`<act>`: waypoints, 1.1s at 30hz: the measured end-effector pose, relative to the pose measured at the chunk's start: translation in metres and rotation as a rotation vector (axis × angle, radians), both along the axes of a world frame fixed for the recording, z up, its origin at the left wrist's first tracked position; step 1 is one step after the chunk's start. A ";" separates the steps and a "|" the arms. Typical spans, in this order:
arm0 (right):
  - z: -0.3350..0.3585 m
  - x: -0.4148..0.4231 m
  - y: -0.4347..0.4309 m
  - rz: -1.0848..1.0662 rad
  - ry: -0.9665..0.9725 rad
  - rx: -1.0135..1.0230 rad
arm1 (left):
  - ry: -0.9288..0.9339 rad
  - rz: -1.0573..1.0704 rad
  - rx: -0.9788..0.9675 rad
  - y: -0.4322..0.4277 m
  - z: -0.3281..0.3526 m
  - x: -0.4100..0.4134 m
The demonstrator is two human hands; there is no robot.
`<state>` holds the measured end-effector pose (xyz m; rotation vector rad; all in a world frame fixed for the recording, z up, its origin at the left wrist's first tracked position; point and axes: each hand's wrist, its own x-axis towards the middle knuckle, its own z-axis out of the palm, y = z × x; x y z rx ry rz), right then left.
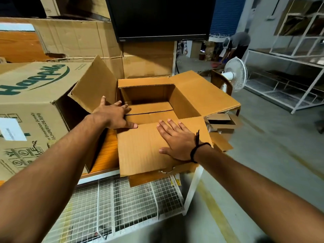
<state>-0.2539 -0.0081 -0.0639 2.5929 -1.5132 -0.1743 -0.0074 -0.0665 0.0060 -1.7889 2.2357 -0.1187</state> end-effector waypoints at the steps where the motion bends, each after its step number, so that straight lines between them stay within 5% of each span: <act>1: -0.005 0.000 0.002 -0.001 -0.008 -0.046 | -0.007 0.005 0.003 -0.002 -0.001 0.001; 5: -0.006 0.000 -0.002 0.058 -0.101 -0.189 | -0.030 0.011 0.001 -0.006 -0.004 0.001; 11: 0.042 -0.015 -0.047 0.049 -0.522 -0.039 | 0.193 0.102 0.001 -0.007 0.003 -0.004; 17: 0.045 -0.018 -0.084 0.166 -0.215 0.125 | 0.264 0.235 0.017 -0.023 0.002 -0.019; 33: 0.034 -0.080 -0.080 0.223 -0.117 0.356 | 0.118 0.323 -0.015 -0.094 -0.005 -0.058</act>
